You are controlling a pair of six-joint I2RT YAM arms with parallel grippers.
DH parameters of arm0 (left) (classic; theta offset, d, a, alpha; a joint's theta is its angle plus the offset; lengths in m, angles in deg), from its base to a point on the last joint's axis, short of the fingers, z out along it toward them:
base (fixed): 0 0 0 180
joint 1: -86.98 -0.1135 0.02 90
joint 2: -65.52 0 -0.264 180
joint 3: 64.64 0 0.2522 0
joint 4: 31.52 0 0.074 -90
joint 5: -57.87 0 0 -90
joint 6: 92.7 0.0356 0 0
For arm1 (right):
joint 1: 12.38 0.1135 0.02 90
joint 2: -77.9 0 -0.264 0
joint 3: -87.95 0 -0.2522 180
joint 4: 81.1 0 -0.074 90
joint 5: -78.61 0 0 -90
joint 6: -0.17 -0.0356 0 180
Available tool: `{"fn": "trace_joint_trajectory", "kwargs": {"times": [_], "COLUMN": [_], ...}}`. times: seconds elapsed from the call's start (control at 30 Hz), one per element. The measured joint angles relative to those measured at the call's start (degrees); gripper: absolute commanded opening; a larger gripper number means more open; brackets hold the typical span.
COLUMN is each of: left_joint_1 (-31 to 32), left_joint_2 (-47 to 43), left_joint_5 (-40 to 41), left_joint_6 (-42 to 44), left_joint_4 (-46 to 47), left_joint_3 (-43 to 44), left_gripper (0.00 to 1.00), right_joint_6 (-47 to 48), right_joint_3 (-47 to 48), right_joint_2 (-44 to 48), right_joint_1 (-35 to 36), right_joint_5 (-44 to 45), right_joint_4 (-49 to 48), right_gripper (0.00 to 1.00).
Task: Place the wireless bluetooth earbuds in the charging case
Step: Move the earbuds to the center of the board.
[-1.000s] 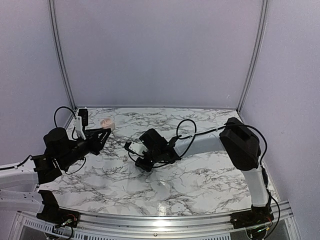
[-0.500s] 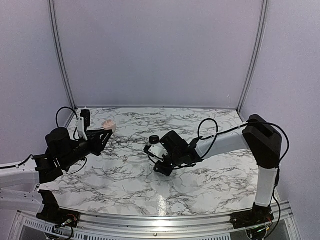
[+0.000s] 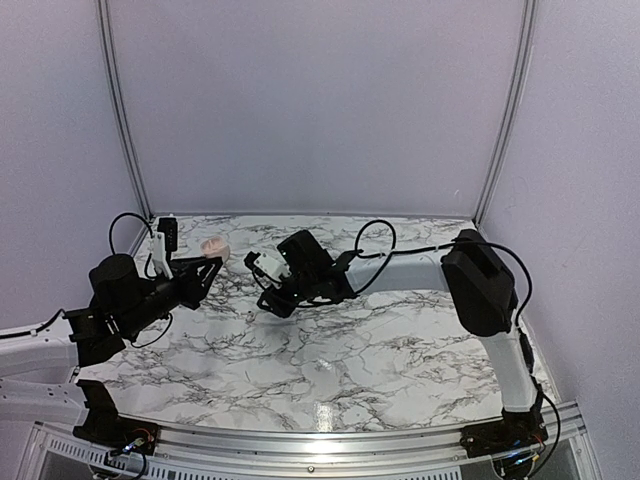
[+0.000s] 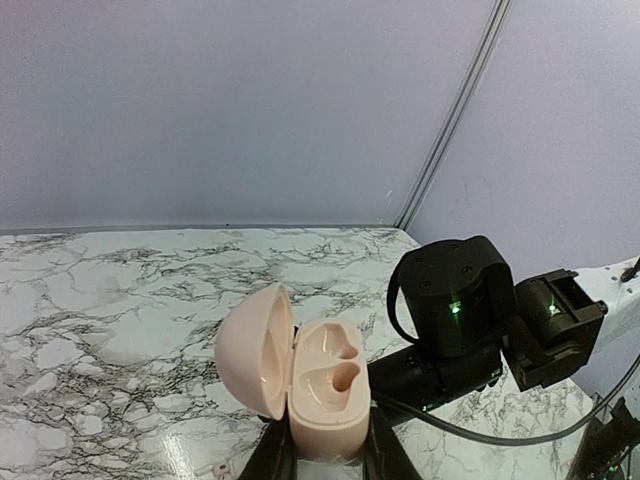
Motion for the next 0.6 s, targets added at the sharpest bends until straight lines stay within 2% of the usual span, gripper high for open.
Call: {"fn": "trace_joint_trajectory", "kwargs": {"times": [0.27,0.6], "left_joint_1": [-0.3,-0.7], "left_joint_2": [-0.1,-0.2], "left_joint_5": [0.0,-0.1], "left_joint_6": [0.0,0.0], "left_joint_4": [0.0,0.0], "left_joint_3": [0.0,0.0], "left_gripper": [0.00,0.00], "right_joint_6": [-0.3,0.3], "right_joint_3": [15.4,23.6], "right_joint_2": [-11.3,-18.5], "right_joint_1": [3.0,4.0], "right_joint_5": [1.0,3.8], "right_joint_4": [2.0,5.7], "right_gripper": [0.30,0.26]}}
